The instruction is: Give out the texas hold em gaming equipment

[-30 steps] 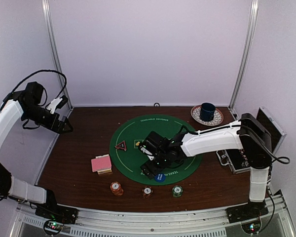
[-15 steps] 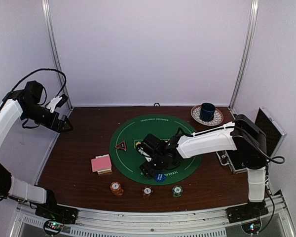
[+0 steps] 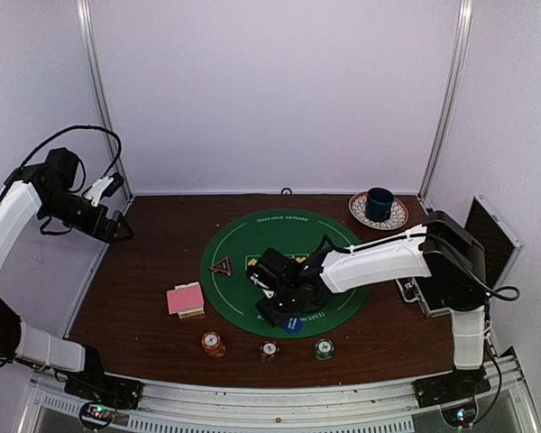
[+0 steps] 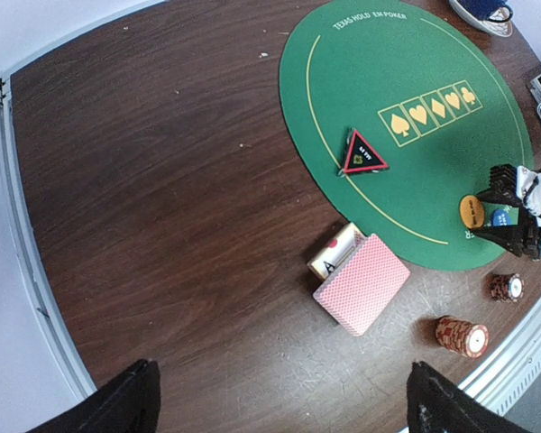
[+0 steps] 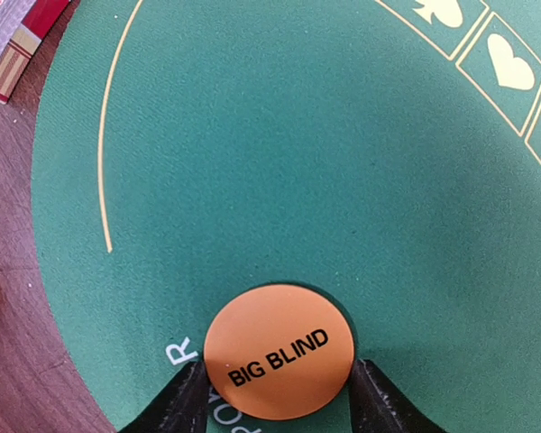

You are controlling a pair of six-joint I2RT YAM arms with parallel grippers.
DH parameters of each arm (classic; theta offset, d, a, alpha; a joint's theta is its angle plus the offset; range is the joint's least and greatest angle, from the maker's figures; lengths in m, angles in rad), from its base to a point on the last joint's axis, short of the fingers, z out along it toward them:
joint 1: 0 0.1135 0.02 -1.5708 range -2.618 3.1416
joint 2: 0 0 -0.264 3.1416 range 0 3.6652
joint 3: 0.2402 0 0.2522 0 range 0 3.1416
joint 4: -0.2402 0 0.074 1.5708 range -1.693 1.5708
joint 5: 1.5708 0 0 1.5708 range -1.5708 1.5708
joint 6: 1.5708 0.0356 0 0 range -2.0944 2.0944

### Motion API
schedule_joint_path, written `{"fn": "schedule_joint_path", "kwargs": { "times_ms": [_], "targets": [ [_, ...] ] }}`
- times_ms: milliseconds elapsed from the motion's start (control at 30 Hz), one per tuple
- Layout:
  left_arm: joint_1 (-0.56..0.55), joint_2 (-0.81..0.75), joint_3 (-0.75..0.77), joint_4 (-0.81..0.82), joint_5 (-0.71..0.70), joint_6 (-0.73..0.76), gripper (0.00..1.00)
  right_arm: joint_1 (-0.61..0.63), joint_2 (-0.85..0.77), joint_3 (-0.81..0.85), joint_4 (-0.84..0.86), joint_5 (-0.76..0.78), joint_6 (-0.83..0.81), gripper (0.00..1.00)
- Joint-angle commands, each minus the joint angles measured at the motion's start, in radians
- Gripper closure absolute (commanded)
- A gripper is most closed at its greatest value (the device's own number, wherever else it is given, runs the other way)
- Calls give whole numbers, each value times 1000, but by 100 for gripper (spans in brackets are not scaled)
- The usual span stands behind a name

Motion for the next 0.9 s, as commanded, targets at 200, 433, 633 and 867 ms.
{"fn": "schedule_joint_path", "kwargs": {
  "times_ms": [200,433,633,867],
  "targets": [
    [3,-13,32,-5,4,14,2,-44,18,-4,-40,110,-4,49],
    [3,-11,39,-10,6,15,2,-107,42,40,-32,108,-29,54],
    [3,-11,48,-18,6,17,2,-174,114,131,-40,124,-66,54],
    [3,-10,50,-29,7,21,2,-269,247,323,-97,125,-99,57]
  ]
}}
